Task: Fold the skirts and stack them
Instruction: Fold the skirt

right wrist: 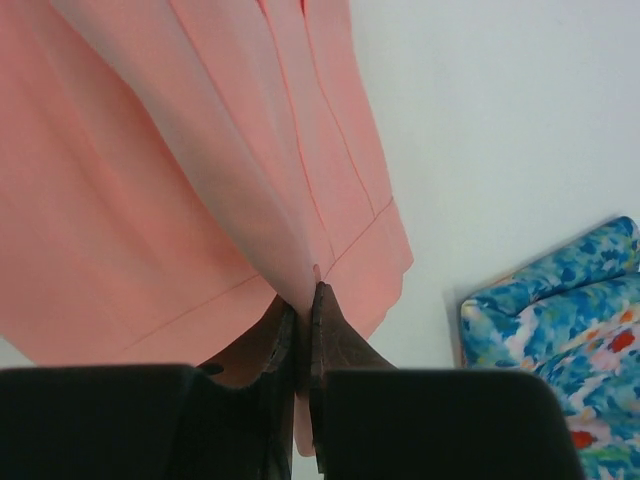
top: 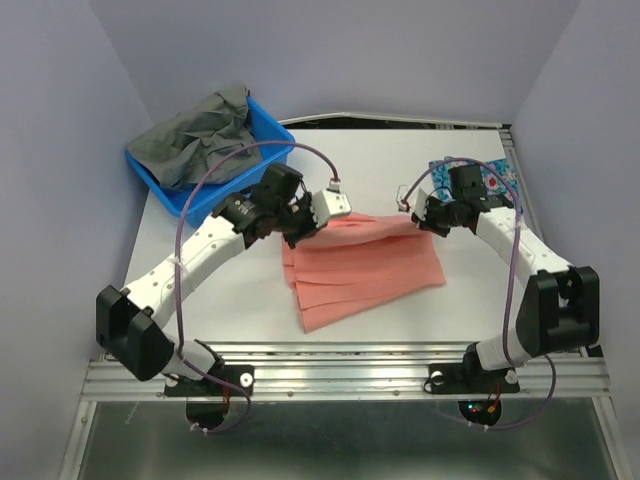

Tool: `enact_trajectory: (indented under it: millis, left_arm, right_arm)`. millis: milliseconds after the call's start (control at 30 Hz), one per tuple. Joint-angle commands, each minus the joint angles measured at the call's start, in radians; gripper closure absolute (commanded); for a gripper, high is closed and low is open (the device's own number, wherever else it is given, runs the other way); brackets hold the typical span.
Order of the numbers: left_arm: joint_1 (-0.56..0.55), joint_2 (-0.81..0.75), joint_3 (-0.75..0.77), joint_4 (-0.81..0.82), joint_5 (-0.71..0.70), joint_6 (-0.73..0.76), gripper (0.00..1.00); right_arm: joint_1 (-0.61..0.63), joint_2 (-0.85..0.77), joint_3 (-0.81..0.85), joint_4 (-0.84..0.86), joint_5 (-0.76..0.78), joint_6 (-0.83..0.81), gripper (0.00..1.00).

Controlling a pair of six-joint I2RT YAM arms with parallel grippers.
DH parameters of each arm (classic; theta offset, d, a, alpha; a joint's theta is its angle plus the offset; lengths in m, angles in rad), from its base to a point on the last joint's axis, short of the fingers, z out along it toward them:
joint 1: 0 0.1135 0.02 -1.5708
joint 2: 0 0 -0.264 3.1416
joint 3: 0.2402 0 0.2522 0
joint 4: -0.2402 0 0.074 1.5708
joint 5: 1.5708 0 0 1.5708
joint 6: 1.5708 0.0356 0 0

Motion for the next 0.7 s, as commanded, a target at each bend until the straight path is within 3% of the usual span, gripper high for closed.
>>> enact_trajectory:
  millis: [0,67,167,433,467,600,633,667]
  left_arm:
    - [-0.108,-0.110,-0.143,-0.065,0.037,-0.028,1.00]
    - [-0.207,-0.159,-0.247,-0.112,0.153,-0.013,1.00]
    - [-0.280,-0.147,-0.300,-0.105,0.165,-0.013,1.00]
    - [-0.351,-0.013,-0.380,-0.096,0.214,0.044,1.00]
    - [-0.357,-0.010,-0.384,-0.082,0.212,0.039,1.00]
    - [-0.368,0.056,-0.392,-0.086,0.175,0.045,0.97]
    - [-0.368,0.059,-0.388,-0.097,0.153,0.071,0.90]
    - [-0.365,0.048,-0.383,-0.109,0.137,0.078,0.73]
  right_arm:
    - [-0.025,-0.155,-0.132,0.028,0.005,-0.186,1.00]
    - [-0.025,-0.244,-0.320,0.027,-0.038,-0.304,0.99]
    - [-0.025,-0.315,-0.405,0.006,-0.063,-0.388,0.99]
    - [-0.025,-0.499,-0.620,-0.047,-0.121,-0.586,0.99]
    - [-0.025,-0.511,-0.631,-0.059,-0.123,-0.603,0.95]
    - [-0.025,-0.559,-0.623,-0.122,-0.159,-0.608,0.52]
    - [-0.025,-0.563,-0.593,-0.136,-0.163,-0.576,0.25]
    - [-0.025,-0.570,-0.571,-0.154,-0.163,-0.550,0.11]
